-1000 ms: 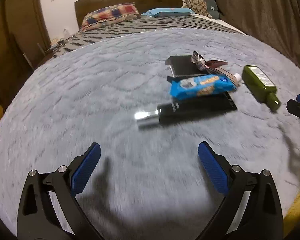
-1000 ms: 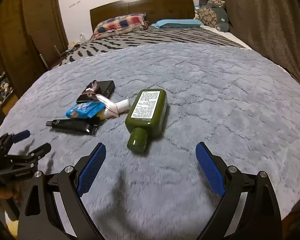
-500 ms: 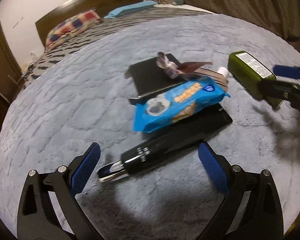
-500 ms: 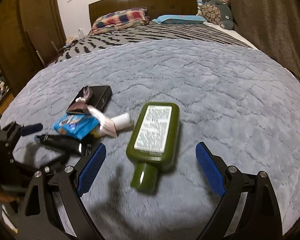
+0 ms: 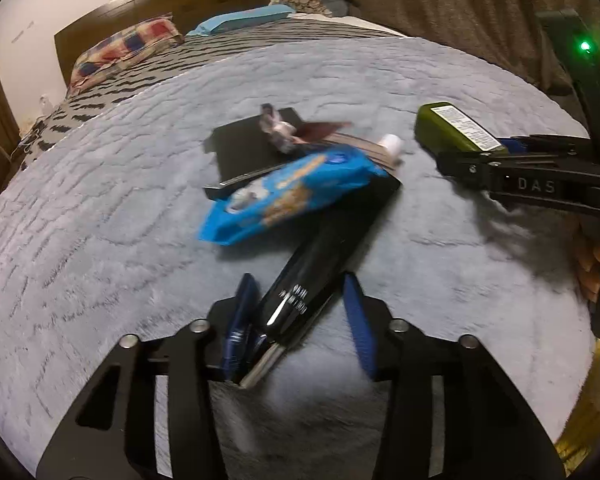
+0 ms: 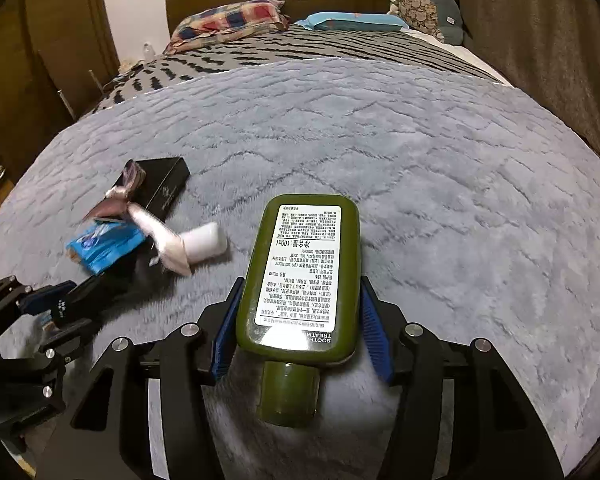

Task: Collect trash
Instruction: 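Grasp the black tube with left gripper while right grasps the green lotion bottle, then lower the held tube and bottle past the bed edge toward the bin, then open both grippers to drop the tube and bottle into the bin, then raise both grippers back over the remaining items on the bed, then grasp the pink ribbon with the right gripper, then grasp the blue wipes pack with the left gripper, then lower the held wipes pack and ribbon past the bed edge toward the bin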

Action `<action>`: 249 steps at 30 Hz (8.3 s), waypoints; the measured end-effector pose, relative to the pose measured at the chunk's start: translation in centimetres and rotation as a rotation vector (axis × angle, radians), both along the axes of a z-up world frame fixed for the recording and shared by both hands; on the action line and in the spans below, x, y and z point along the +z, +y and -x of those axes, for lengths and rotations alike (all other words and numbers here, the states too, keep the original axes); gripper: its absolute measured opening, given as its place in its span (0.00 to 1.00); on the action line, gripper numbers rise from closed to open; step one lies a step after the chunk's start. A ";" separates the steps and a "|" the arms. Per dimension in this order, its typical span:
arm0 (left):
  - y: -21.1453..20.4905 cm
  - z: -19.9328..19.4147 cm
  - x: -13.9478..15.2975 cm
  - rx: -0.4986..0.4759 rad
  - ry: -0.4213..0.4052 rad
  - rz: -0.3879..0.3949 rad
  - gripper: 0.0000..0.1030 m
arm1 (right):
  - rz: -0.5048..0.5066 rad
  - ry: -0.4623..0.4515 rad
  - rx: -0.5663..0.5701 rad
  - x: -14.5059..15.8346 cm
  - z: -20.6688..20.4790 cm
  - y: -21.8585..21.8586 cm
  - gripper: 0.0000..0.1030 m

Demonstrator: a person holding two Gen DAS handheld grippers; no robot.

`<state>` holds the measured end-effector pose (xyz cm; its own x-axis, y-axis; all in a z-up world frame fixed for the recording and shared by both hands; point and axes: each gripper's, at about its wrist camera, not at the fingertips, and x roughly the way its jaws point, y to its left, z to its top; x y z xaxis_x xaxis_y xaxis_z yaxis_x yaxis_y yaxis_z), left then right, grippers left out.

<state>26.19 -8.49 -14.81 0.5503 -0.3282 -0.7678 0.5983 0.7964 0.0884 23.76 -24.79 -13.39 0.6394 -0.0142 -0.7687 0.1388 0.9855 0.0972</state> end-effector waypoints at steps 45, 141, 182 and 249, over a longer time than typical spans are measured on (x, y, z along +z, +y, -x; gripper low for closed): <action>2.2 25.6 -5.3 0.161 0.199 0.192 0.22 | -0.100 0.033 0.189 -4.6 25.8 4.8 0.51; 3.1 1.7 1.2 0.311 0.070 0.200 0.71 | -0.063 -0.100 0.239 2.5 -6.1 8.8 0.18; -2.2 -4.7 0.4 0.459 0.177 0.190 0.45 | 0.017 -0.221 0.094 3.4 5.3 -3.5 0.18; 0.9 28.3 -12.3 0.186 0.319 0.098 0.36 | -0.078 0.135 0.226 -11.1 27.8 7.5 0.18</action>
